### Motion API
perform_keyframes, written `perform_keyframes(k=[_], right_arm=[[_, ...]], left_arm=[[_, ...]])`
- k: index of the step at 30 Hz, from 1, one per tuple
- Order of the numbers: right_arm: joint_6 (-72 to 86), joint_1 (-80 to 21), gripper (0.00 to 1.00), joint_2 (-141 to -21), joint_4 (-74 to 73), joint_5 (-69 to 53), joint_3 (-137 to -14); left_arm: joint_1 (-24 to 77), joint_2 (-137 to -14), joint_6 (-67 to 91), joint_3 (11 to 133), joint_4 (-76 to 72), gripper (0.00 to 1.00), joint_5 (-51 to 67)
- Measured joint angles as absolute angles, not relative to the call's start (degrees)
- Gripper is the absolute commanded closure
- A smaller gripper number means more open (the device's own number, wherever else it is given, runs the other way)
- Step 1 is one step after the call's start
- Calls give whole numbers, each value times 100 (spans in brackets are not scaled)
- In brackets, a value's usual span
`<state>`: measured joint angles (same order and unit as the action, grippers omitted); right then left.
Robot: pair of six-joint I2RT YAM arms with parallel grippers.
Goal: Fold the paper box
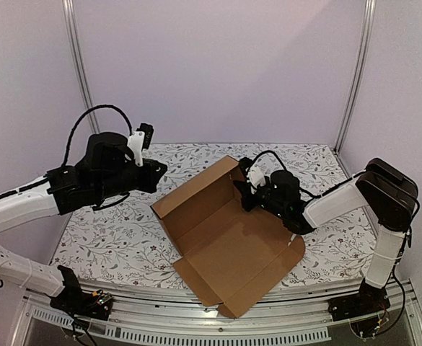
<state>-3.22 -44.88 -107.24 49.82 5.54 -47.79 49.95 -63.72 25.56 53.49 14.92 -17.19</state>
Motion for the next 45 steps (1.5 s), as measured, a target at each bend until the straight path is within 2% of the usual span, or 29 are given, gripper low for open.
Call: perform_keyframes(k=[9, 15, 21, 32, 33, 37, 45], right_arm=[[-436, -4480, 100, -10783, 5050, 242, -4759], [-373, -4464, 100, -10816, 5015, 237, -4762], [-272, -4456, 100, -10890, 5009, 220, -4810], [102, -4453, 100, -11181, 4886, 198, -4842], [143, -4453, 99, -11207, 4882, 198, -4842], [331, -4453, 83, -11325, 4965, 200, -4812], [537, -4453, 65, -11448, 5474, 248, -4661]], left_arm=[[4696, -8248, 2320, 6997, 757, 100, 84], [4687, -9144, 2449, 7345, 390, 100, 910], [4685, -9522, 2580, 7363, 279, 100, 1166], [4786, -9968, 2609, 7293, 16, 100, 886], [4803, -10007, 2606, 7284, -12, 100, 834], [4860, -10099, 2615, 7183, -196, 100, 687], [4978, -10097, 2644, 7032, -576, 100, 596]])
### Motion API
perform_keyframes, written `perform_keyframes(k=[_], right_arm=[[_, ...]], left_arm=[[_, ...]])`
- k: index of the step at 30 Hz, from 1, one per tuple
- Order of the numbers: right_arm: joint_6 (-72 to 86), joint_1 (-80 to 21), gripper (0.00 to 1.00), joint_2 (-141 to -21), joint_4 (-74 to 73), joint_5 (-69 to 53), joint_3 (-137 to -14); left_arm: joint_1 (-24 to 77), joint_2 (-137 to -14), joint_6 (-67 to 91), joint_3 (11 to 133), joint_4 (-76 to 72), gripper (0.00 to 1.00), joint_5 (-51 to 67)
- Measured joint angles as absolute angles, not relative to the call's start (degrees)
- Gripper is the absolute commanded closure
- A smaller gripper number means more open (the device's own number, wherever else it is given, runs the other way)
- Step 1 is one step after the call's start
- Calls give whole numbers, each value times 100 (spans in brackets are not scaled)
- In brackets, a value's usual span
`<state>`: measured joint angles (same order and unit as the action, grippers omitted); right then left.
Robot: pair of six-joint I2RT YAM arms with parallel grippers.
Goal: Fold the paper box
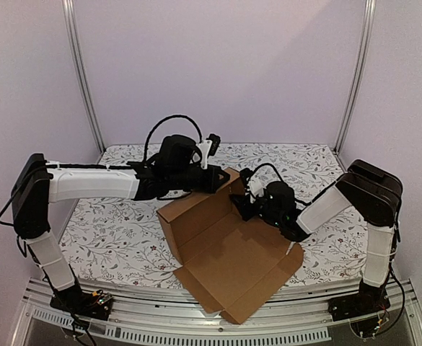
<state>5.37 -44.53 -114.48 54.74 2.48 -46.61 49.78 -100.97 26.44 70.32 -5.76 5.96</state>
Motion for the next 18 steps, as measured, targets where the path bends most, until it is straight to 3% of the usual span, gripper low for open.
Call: perform_keyframes(k=[11, 18], right_arm=[[812, -4453, 50, -11480, 6289, 399, -4049], [880, -4453, 35, -10989, 6351, 506, -3645]], left_arm=[[5129, -10097, 2705, 7022, -642, 100, 510], [5148, -10097, 2724, 7022, -626, 100, 370]])
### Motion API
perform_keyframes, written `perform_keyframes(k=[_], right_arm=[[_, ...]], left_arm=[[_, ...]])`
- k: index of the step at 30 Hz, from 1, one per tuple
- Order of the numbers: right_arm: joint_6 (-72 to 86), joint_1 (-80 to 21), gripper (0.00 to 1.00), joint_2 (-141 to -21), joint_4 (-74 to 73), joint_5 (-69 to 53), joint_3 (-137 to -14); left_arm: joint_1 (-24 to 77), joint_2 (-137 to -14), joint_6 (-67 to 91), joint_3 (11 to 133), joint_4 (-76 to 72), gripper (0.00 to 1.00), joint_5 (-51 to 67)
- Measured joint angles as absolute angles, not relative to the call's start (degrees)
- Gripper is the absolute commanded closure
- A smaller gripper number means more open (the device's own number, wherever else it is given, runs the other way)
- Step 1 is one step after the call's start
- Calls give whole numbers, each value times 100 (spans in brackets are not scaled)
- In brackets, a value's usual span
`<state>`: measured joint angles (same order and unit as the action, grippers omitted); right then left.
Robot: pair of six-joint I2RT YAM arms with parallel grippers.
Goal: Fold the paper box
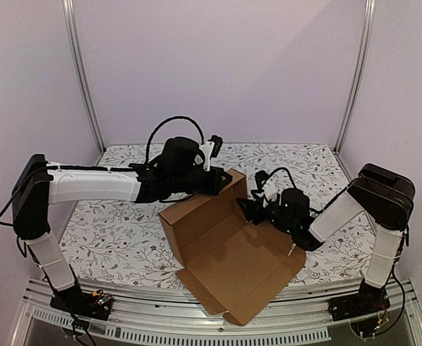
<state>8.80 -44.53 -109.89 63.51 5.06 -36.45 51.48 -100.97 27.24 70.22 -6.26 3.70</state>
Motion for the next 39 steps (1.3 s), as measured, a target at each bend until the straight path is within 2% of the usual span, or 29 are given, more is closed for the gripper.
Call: perform_keyframes(k=[8, 17, 23, 31, 39], right_arm=[[895, -4453, 28, -9821, 5677, 548, -3284], [1033, -4456, 18, -7708, 3063, 631, -3133], [1413, -4453, 14, -6796, 1011, 722, -3356], [1959, -4453, 12, -6158, -749, 735, -3507], [2161, -4453, 14, -6055, -906, 711, -3531]], left_arm=[[5162, -10077, 2718, 7004, -578, 100, 174], [5129, -9832, 2639, 6855, -303, 100, -178], [5063, -9747, 2620, 6718, -375, 100, -222], [5083, -9710, 2663, 6659, -429, 100, -49], [5247, -9717, 2709, 6665, -469, 100, 45]])
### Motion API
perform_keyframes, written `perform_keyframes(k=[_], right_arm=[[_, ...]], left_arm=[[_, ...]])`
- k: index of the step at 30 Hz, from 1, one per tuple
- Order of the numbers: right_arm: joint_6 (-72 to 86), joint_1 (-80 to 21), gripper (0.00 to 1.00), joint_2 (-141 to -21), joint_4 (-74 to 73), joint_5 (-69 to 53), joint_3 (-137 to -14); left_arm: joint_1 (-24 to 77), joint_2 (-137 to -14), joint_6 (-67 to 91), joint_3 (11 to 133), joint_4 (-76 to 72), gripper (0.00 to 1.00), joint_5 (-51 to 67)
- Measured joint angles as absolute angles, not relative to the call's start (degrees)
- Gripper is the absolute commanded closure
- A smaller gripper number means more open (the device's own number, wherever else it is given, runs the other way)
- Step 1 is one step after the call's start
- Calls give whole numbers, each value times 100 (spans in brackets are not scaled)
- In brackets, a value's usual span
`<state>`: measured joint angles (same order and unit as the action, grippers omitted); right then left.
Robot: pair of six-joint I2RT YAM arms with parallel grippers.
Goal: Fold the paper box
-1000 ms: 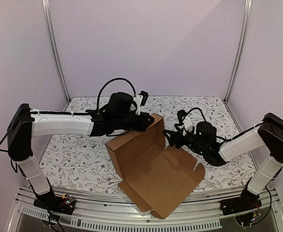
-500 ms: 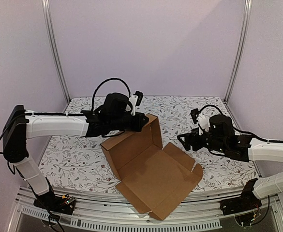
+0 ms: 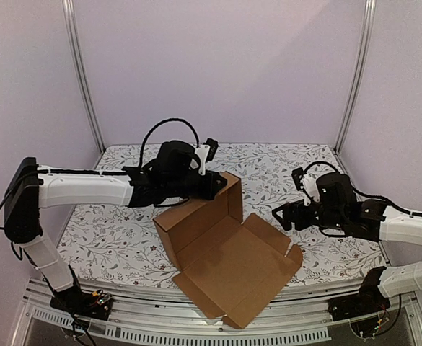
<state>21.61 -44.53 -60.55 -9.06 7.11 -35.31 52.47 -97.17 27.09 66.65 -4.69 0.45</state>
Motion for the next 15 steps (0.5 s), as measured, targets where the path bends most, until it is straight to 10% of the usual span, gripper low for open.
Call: perform_keyframes(k=[8, 15], right_arm=[[1769, -4456, 34, -6657, -242, 451, -3686], [1439, -4449, 92, -7022, 349, 209, -4619]], left_arm=[[5472, -9832, 2751, 6801, -451, 100, 14], [5658, -9885, 2755, 6879, -362, 100, -113]])
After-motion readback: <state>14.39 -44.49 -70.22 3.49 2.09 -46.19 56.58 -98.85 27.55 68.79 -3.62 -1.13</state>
